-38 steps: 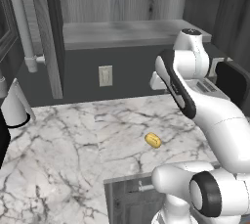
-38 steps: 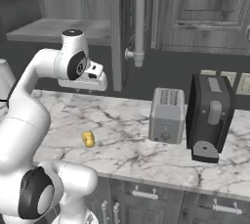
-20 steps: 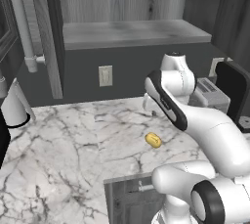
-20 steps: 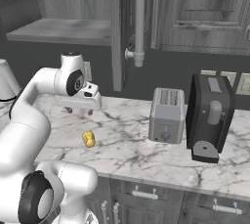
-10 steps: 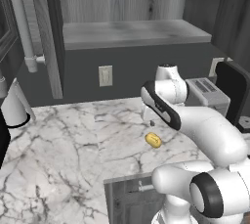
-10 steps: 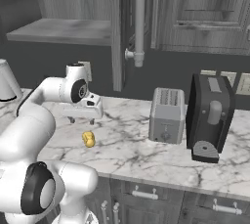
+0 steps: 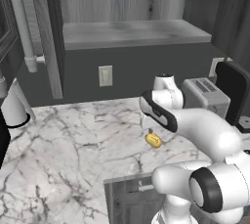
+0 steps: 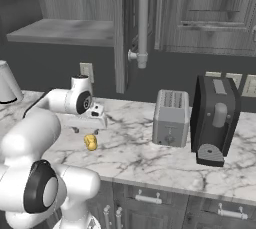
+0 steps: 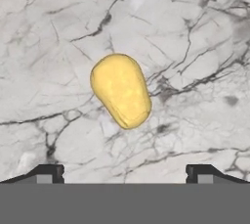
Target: Pick the potato from the counter and place it in the cabinet. Then close the cabinet.
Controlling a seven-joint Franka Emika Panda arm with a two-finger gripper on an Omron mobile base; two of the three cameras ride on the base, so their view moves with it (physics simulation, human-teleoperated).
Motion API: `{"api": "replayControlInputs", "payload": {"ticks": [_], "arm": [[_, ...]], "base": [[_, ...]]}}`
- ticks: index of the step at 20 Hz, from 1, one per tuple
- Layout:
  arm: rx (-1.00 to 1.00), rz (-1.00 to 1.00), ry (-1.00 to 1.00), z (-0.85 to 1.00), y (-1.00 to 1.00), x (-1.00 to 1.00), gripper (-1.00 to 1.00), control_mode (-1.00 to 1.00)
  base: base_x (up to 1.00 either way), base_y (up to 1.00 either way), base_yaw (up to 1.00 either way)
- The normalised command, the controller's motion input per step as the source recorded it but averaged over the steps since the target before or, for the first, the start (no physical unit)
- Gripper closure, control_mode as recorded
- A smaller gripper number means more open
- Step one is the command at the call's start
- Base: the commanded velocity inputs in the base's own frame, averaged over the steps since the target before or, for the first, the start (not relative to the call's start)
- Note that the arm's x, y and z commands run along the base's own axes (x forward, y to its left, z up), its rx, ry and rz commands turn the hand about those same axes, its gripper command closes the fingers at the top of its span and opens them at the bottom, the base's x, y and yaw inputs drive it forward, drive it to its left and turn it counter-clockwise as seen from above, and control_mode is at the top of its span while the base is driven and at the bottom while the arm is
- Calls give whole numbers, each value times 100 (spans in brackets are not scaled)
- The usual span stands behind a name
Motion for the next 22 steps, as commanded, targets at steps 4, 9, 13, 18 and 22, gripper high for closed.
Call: {"api": "replayControlInputs", "payload": {"ticks": [4, 9, 13, 18, 22], "arm": [[0, 0, -1, -39, 0, 13, -100, -100], [0, 0, 0, -31, 0, 17, -100, -100], [-1, 0, 0, -23, 1, 24, -100, -100], [-4, 3, 0, -23, 9, 27, -100, -100], [-6, 5, 0, -32, 12, 2, -100, -100]], "base": [[0, 0, 0], [0, 0, 0], [0, 0, 0], [0, 0, 0], [0, 0, 0]]}}
